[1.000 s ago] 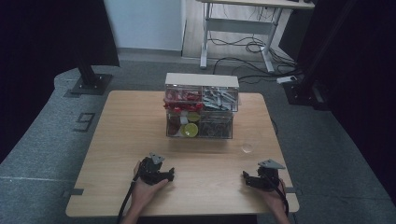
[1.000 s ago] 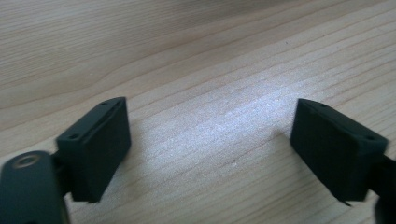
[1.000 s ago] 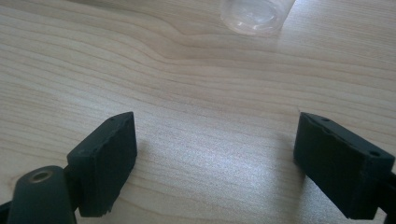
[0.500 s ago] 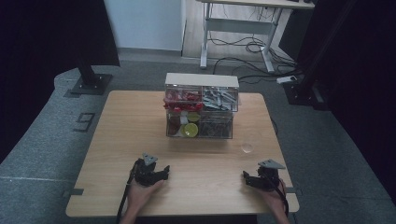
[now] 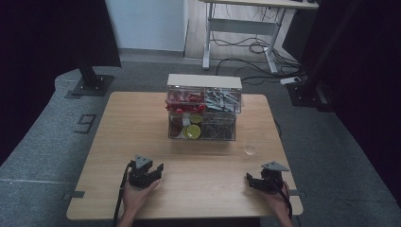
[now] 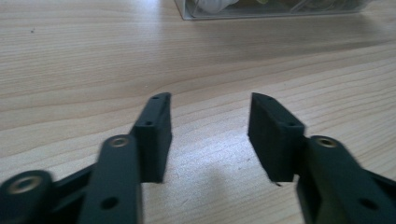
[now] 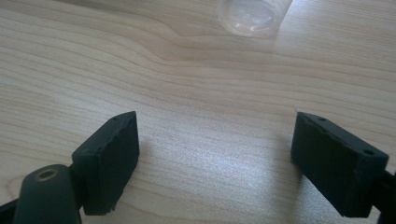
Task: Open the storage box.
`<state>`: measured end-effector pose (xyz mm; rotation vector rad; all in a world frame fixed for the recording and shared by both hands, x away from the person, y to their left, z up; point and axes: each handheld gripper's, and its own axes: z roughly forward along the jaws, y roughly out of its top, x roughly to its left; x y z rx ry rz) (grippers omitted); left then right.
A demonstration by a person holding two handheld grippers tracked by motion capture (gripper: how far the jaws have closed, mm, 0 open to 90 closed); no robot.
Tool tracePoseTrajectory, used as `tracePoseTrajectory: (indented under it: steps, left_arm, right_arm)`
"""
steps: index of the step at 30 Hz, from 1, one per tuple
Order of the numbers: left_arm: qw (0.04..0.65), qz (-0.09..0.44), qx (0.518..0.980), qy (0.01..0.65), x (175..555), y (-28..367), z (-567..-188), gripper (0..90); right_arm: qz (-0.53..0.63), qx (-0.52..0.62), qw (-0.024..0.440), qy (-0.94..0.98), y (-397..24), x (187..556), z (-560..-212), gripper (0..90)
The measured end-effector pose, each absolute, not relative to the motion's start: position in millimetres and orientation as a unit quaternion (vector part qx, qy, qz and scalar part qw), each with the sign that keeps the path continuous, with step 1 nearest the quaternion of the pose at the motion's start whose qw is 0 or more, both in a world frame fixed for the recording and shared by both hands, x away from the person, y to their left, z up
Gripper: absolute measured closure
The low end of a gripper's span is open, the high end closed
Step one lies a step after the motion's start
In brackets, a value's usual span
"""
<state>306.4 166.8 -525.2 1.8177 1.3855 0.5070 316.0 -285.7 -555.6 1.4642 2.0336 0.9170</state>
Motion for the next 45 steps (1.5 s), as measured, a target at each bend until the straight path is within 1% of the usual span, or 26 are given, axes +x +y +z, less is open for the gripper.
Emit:
tracePoseTrajectory:
  steps: [2,3,4,5,7,8,9,18,33,45]
  left_arm:
    - [0.396,0.198,0.716,0.540,305,168,-522,59.1]
    - [0.399,0.197,0.718,0.535,304,168,-521,59.1]
    - [0.402,0.197,0.718,0.533,303,169,-520,61.5]
    - [0.408,0.199,0.718,0.528,302,170,-519,65.9]
    - [0.411,0.198,0.719,0.525,301,170,-518,70.6]
    - [0.415,0.195,0.720,0.521,301,171,-517,70.6]
    - [0.424,0.191,0.721,0.514,300,172,-516,76.0]
    - [0.431,0.193,0.723,0.504,295,173,-507,89.4]
    - [0.446,0.189,0.721,0.495,290,172,-494,90.0]
    - [0.446,0.180,0.729,0.486,297,157,-491,90.0]
  right_arm:
    - [0.334,0.533,0.234,0.741,-286,316,-556,15.8]
    - [0.334,0.534,0.234,0.741,-286,316,-556,15.8]
    - [0.334,0.534,0.234,0.741,-286,316,-556,15.8]
    - [0.334,0.534,0.234,0.741,-286,316,-556,15.8]
    - [0.334,0.534,0.234,0.741,-286,316,-556,15.8]
    - [0.334,0.534,0.234,0.741,-286,316,-556,15.8]
    - [0.334,0.534,0.234,0.741,-286,316,-556,15.8]
    - [0.334,0.534,0.235,0.741,-286,316,-556,15.9]
    - [0.333,0.537,0.236,0.738,-285,316,-556,16.1]
    - [0.334,0.537,0.236,0.738,-285,315,-556,16.7]
